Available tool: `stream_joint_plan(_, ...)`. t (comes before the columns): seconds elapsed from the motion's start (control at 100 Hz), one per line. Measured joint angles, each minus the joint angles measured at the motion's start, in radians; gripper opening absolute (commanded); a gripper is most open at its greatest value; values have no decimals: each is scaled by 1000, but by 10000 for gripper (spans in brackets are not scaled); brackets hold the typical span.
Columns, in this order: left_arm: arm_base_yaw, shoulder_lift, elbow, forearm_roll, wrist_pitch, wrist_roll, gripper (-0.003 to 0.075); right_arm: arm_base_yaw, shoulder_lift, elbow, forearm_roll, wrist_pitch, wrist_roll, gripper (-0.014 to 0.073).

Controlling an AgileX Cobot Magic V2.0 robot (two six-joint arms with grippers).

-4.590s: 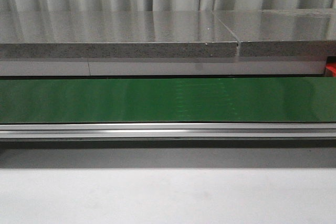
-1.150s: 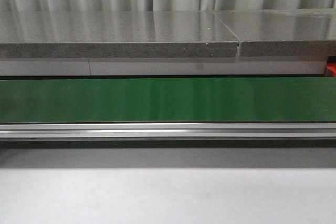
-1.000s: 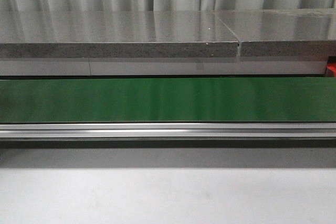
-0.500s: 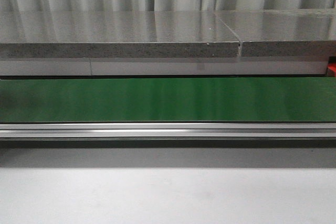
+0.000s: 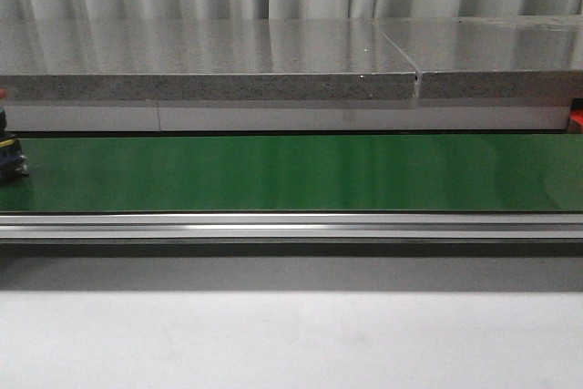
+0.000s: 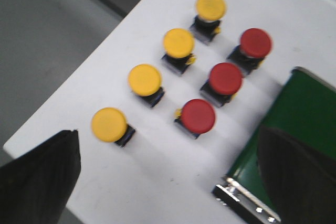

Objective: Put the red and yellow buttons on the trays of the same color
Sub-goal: 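Reach the left gripper to a yellow push-button and grasp it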

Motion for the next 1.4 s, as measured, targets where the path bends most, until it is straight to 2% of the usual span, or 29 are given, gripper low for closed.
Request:
stream_joint_plan(0.22, 167, -1, 175, 11, -109, -37, 672, 0, 0, 0, 0, 0, 0, -119)
stream_joint_plan(0.39, 240, 25, 245, 15, -185, -72, 672, 0, 0, 0, 0, 0, 0, -119)
stream_joint_plan(1.05, 250, 320, 250, 1, -386, -87, 672, 0, 0, 0, 0, 0, 0, -119)
stream_joint_plan(1.4, 250, 404, 180, -1, -405, -87, 672, 0, 0, 0, 0, 0, 0, -119)
